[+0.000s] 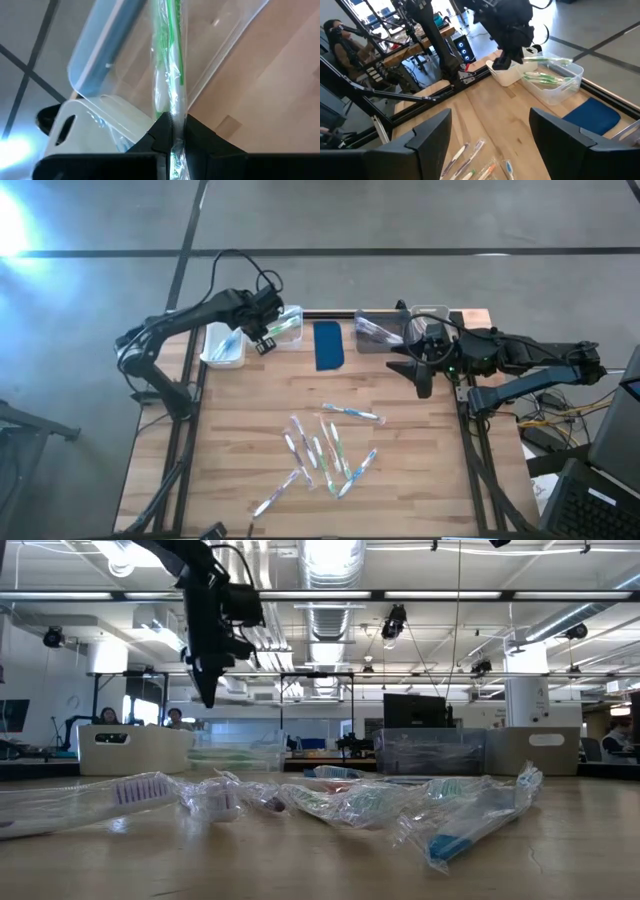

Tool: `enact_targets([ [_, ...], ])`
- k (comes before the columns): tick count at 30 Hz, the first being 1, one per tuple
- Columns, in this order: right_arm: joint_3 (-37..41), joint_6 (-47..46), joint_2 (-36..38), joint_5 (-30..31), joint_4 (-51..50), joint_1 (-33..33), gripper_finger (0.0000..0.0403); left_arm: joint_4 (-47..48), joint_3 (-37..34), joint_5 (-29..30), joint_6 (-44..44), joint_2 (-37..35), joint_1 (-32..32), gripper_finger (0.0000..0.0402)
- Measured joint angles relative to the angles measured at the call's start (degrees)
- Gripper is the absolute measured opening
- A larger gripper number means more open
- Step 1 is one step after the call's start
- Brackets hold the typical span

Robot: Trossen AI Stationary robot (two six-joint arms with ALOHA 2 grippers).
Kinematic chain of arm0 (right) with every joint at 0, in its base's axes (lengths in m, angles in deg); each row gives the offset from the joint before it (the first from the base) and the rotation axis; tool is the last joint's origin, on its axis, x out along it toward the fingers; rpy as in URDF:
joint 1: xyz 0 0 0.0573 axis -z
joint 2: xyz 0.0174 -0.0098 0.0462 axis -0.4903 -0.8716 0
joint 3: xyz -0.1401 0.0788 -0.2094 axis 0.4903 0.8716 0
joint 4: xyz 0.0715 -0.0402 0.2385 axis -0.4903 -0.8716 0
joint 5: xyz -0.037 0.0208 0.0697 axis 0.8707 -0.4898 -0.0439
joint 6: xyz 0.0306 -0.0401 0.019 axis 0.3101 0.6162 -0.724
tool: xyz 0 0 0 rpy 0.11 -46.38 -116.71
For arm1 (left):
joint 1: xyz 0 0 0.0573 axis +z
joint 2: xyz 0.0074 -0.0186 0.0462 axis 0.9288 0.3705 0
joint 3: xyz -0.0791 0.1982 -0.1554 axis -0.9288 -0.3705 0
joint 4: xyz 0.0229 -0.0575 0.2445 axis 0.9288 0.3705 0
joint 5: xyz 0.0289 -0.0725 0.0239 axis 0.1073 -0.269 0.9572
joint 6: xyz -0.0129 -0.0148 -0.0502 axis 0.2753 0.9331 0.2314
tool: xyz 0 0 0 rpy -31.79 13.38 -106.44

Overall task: Pick & Place Toothbrushes
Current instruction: Put the green toothbrush into the transparent bin

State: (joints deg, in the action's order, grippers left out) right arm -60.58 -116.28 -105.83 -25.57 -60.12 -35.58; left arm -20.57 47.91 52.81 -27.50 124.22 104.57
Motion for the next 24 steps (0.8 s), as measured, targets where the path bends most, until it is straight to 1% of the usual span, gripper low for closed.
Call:
enact_targets([
  [5, 0.0, 0.1, 0.0, 0.0, -0.2, 0.0, 0.0268, -3.5, -4.5, -0.9, -2.1, 0.3, 2.0, 0.0031],
  [11, 0.0, 0.2, 0.0, 0.0, -0.2, 0.0, 0.0271, -8.0, -5.9, -1.1, -3.5, 2.1, 3.1, 0.0031],
  [15, 0.0, 0.2, 0.0, 0.0, -0.2, 0.0, 0.0261, -11.5, -5.9, -1.5, -5.4, 3.5, 3.7, 0.0031],
  [24, 0.0, 0.2, 0.0, 0.0, -0.4, 0.0, 0.023, -11.3, -5.9, -1.4, -8.5, 6.6, 6.1, 0.003],
])
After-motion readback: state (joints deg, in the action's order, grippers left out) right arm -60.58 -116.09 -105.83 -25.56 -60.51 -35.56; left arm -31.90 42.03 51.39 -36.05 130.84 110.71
